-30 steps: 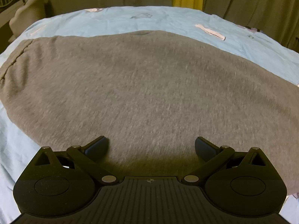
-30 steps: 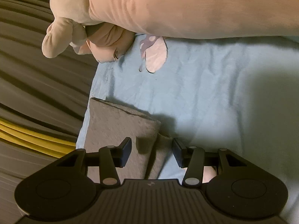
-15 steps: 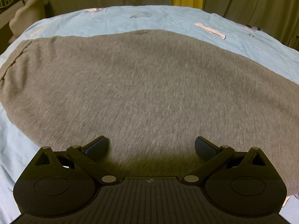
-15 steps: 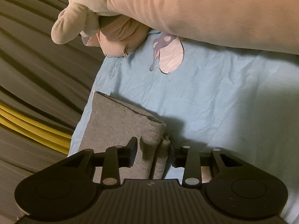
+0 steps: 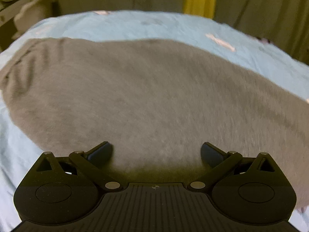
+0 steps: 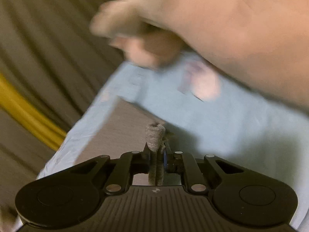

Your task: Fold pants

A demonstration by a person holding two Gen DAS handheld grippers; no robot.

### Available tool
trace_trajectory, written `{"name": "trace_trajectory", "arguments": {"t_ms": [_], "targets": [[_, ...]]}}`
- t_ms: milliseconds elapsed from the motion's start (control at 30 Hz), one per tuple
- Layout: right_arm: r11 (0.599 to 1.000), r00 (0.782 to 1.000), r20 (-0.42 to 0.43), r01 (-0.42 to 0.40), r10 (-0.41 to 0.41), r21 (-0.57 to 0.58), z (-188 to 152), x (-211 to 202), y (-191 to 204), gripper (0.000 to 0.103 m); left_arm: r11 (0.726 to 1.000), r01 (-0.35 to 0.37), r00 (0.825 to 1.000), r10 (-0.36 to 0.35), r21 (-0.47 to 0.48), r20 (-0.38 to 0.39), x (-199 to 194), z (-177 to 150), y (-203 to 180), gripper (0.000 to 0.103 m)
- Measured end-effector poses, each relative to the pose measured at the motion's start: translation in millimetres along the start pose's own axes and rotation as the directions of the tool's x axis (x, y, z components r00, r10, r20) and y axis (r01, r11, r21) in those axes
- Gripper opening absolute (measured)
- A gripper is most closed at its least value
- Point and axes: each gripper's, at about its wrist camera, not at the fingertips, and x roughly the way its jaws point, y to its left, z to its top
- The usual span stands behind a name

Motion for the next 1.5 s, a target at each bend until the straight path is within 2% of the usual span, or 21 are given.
{"name": "trace_trajectory", "arguments": {"t_ms": [67, 133, 200, 300, 367, 467, 500, 567, 700, 767, 967, 1033, 1100, 1133, 1167, 1200, 1233, 1300, 1367, 1433, 1500], "targets": [[0.981, 0.997, 0.044, -0.050, 0.059, -0.185, -2.2, -15.0, 54.7, 0.011, 0.999, -0.021, 0.997, 0.024, -0.041, 0.074, -12.9, 1.2, 7.9, 0.103], [0.918, 0.984, 0.033, -0.152, 0.176, -0.367, -16.7, -29.7, 114.1, 0.011, 0.995, -0.062, 0.980, 0.075, -0.077, 0.182, -33.0, 1.9, 15.6, 0.103], [0.798, 0.939, -0.062, -0.320, 0.337, -0.510, -48.8, -42.0, 172.9, 0.011, 0.992, -0.097, 0.959, 0.115, -0.083, 0.260, -53.8, 1.9, 21.1, 0.103], [0.578, 0.855, -0.257, -0.498, 0.450, -0.646, -116.5, -42.2, 232.3, 0.012, 0.990, -0.121, 0.916, 0.138, -0.070, 0.377, -86.9, -4.3, 28.6, 0.103], [0.534, 0.824, -0.395, -0.565, 0.406, -0.629, -160.1, -20.8, 252.9, 0.012, 0.993, -0.100, 0.898, 0.120, -0.069, 0.423, -99.4, -12.5, 35.8, 0.103], [0.552, 0.829, -0.522, -0.536, 0.201, -0.639, -220.7, 27.8, 261.3, 0.012, 0.987, 0.037, 0.938, 0.020, -0.157, 0.346, -94.3, -15.4, 56.8, 0.103], [0.549, 0.825, -0.535, -0.537, 0.184, -0.640, -230.0, 32.7, 258.1, 0.013, 0.980, 0.063, 0.947, 0.000, -0.187, 0.320, -89.3, -14.6, 60.9, 0.103], [0.524, 0.832, -0.516, -0.537, 0.203, -0.661, -227.3, 24.7, 258.9, 0.013, 0.969, 0.083, 0.960, -0.016, -0.231, 0.280, -78.0, -10.9, 67.7, 0.103], [0.578, 0.821, -0.504, -0.556, 0.270, -0.597, -205.4, 14.9, 247.8, 0.012, 0.964, 0.086, 0.970, -0.023, -0.251, 0.242, -60.8, -7.8, 68.8, 0.103], [0.581, 0.823, -0.496, -0.554, 0.275, -0.597, -205.8, 11.6, 243.4, 0.012, 0.971, 0.079, 0.975, -0.028, -0.225, 0.221, -56.6, -8.3, 64.7, 0.103], [0.511, 0.829, -0.500, -0.551, 0.250, -0.660, -225.5, 1.5, 254.1, 0.019, 0.973, 0.104, 0.972, -0.056, -0.207, 0.227, -55.4, -9.5, 64.3, 0.103], [0.502, 0.804, -0.547, -0.581, 0.233, -0.640, -223.6, 4.1, 254.1, 0.030, 0.971, 0.100, 0.976, -0.054, -0.215, 0.212, -53.0, -8.8, 65.0, 0.103], [0.543, 0.748, -0.591, -0.644, 0.302, -0.538, -207.7, 3.5, 248.0, 0.035, 0.971, 0.100, 0.978, -0.056, -0.216, 0.199, -51.2, -7.9, 65.2, 0.103], [0.567, 0.737, -0.581, -0.656, 0.344, -0.497, -197.0, 1.9, 243.5, 0.036, 0.972, 0.101, 0.979, -0.058, -0.214, 0.196, -51.0, -8.2, 64.7, 0.103], [0.615, 0.752, -0.538, -0.641, 0.382, -0.459, -182.0, 0.7, 235.9, 0.044, 0.973, 0.103, 0.978, -0.061, -0.208, 0.198, -51.4, -8.6, 63.9, 0.103], [0.679, 0.787, -0.471, -0.598, 0.399, -0.426, -165.5, 0.8, 226.3, 0.058, 0.975, 0.107, 0.978, -0.067, -0.197, 0.200, -51.9, -8.6, 62.4, 0.103], [0.735, 0.829, -0.403, -0.542, 0.388, -0.408, -153.2, 2.2, 217.2, 0.063, 0.977, 0.110, 0.977, -0.072, -0.183, 0.202, -52.3, -8.5, 60.2, 0.103], [0.815, 0.916, -0.292, -0.383, 0.275, -0.435, -136.3, 9.1, 201.7, 0.065, 0.983, 0.109, 0.976, -0.077, -0.150, 0.202, -53.1, -9.0, 54.4, 0.103], [0.822, 0.963, -0.255, -0.214, 0.087, -0.528, -137.1, 22.0, 193.5, 0.072, 0.988, 0.103, 0.977, -0.080, -0.112, 0.198, -51.6, -8.9, 47.3, 0.103], [0.807, 0.940, -0.322, -0.101, -0.115, -0.582, -148.1, 42.2, 186.4, 0.073, 0.992, 0.100, 0.977, -0.083, -0.078, 0.195, -50.9, -9.0, 41.2, 0.103], [0.805, 0.939, -0.325, -0.105, -0.113, -0.583, -148.7, 37.9, 189.9, 0.082, 0.993, 0.110, 0.977, -0.100, -0.044, 0.186, -51.4, -8.9, 35.4, 0.103]]}}
